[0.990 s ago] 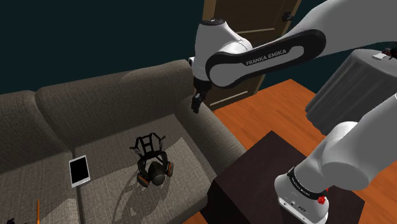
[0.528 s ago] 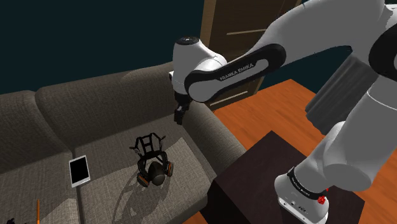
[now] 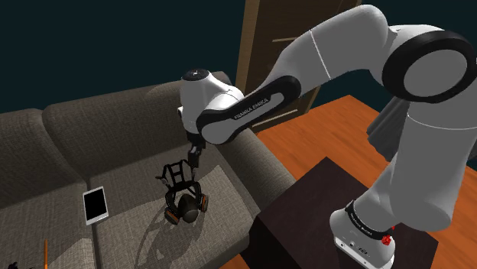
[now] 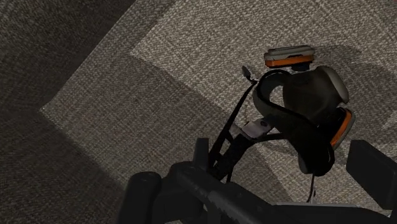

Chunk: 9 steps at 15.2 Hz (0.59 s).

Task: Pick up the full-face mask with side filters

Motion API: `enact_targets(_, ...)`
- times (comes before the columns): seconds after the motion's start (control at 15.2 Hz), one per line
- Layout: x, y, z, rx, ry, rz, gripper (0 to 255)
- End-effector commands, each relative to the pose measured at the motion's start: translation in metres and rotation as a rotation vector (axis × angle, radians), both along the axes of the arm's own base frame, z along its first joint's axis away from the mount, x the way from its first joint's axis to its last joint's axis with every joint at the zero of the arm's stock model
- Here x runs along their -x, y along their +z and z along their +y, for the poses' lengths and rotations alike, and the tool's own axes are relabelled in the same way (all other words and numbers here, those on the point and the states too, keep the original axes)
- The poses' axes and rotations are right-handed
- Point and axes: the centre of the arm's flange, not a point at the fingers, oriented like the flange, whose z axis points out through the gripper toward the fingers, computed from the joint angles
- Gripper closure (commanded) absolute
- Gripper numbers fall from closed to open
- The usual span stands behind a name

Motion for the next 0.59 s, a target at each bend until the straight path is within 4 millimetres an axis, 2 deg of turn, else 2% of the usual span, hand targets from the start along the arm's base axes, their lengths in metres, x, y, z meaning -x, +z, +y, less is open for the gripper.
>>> enact_targets(0.0,-0.008,-0.018,0.022,-0.006,0.028,0.006,0)
enact_targets(0.53,-0.019,-0.08,0.104,-0.031,0.138,0.032,0)
